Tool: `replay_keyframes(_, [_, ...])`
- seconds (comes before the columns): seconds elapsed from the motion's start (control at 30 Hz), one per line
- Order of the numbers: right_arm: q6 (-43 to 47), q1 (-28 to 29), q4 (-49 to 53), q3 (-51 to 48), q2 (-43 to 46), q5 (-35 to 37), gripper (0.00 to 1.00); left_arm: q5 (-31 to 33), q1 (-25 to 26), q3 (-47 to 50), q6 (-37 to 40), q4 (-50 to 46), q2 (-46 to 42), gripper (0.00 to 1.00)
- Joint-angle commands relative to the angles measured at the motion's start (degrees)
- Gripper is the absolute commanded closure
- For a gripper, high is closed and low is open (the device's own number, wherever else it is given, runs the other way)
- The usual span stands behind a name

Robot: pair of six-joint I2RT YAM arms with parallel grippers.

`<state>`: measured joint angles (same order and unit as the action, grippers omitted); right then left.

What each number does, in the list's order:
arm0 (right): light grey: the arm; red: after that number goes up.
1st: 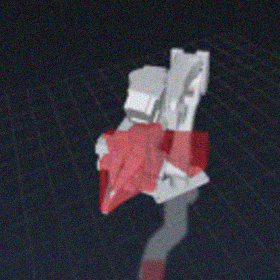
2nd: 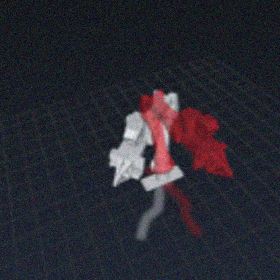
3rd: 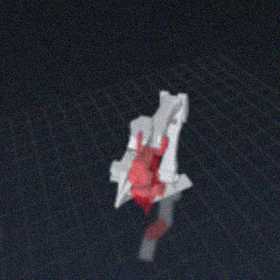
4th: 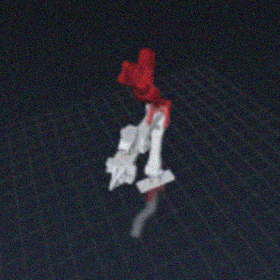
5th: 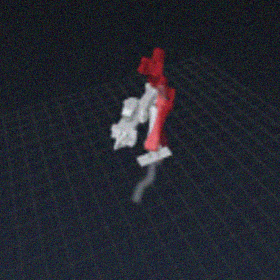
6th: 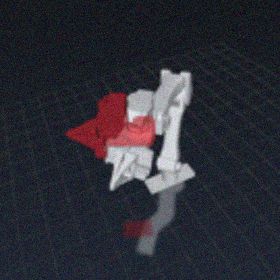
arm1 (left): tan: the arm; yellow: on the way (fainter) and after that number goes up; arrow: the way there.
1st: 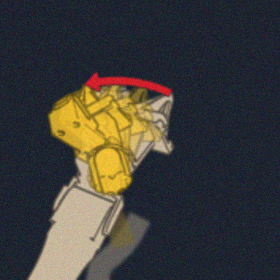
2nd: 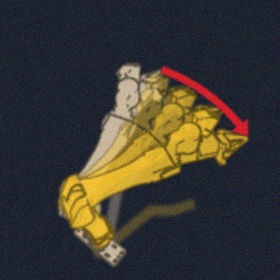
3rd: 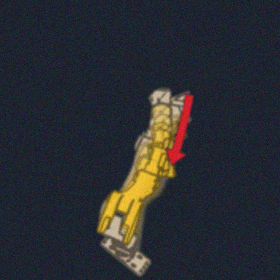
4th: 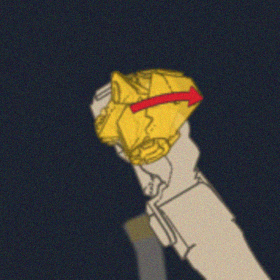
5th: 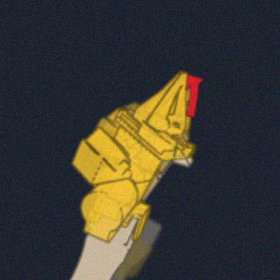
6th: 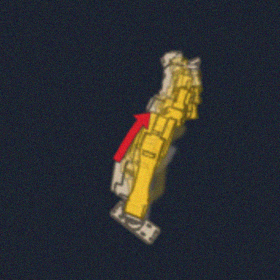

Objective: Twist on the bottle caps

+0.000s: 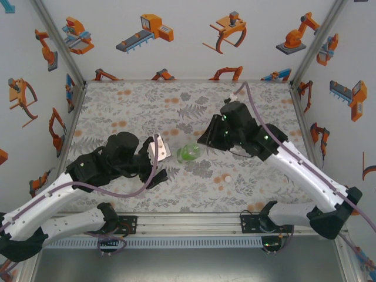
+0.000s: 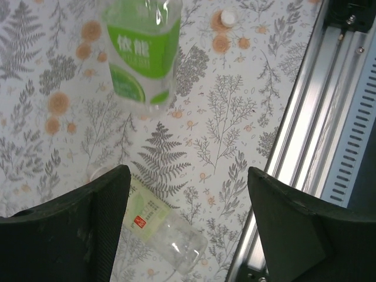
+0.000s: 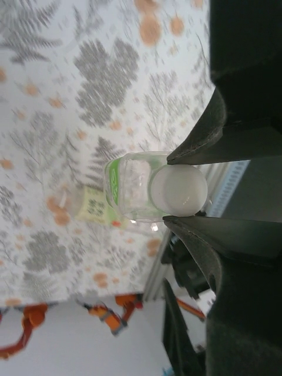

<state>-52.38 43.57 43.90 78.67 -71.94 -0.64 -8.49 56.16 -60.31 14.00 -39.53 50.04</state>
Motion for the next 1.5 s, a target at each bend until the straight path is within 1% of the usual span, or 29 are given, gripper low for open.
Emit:
replay_keyframes(0.0, [11.35, -3.89, 4.50, 4.97, -5.40, -1.11, 0.89, 5.39, -1.00, 0.64, -10.34, -1.94, -0.35, 0.26])
replay_keyframes(0.07, [15.56, -6.27, 5.32, 9.06, -9.99, -0.78, 0.90, 7.53, -1.63, 0.78, -15.57, -2.55, -0.36, 0.26])
replay_keyframes(0.17, [20.54, -8.96, 6.73, 14.56, -16.34, 0.45, 0.91, 8.38, -2.62, 1.24, -22.32, -3.46, 0.17, 0.26])
replay_keyframes(0.3, [25.57, -12.37, 8.20, 21.49, -24.36, 1.05, 0.94, 8.48, -3.55, 1.54, -27.85, -5.32, 1.46, 0.26])
replay_keyframes(0.37, [27.56, -14.01, 8.68, 24.96, -28.44, 1.42, 0.96, 7.56, -3.86, 2.39, -30.03, -4.90, 1.65, 0.26])
replay_keyframes(0.47, [29.41, -15.99, 9.87, 30.14, -34.03, 1.00, 0.97, 6.12, -4.12, 4.01, -32.01, -2.82, 0.98, 0.26])
replay_keyframes(0.63, [32.44, -18.12, 11.68, 39.13, -42.31, 1.29, 0.98, 6.30, -4.31, 6.31, -34.67, -0.48, -0.72, 0.26])
replay_keyframes(0.77, [34.99, -19.15, 13.66, 46.90, -47.99, 2.68, 0.98, 7.38, -4.35, 6.61, -35.31, -1.82, -1.50, 0.27])
replay_keyframes(0.87, [35.85, -19.77, 14.02, 50.73, -50.95, 3.01, 0.98, 8.37, -4.39, 6.73, -35.42, -2.65, -2.32, 0.27])
replay_keyframes(1.03, [36.42, -20.27, 14.15, 53.90, -53.80, 3.45, 0.98, 9.06, -4.48, 6.79, -35.86, -3.35, -3.34, 0.26])
replay_keyframes(1.23, [36.98, -20.24, 12.44, 51.89, -54.31, 4.15, 0.97, 9.60, -4.48, 7.49, -36.31, -3.47, -4.43, 0.27])
replay_keyframes(1.33, [36.99, -20.27, 11.16, 49.75, -53.90, 4.90, 0.91, 9.69, -4.51, 7.76, -36.41, -3.67, -4.79, 0.26])
replay_keyframes(1.47, [36.69, -20.22, 9.30, 46.27, -52.84, 5.06, 0.86, 9.84, -4.57, 8.02, -36.50, -3.89, -5.06, 0.26])
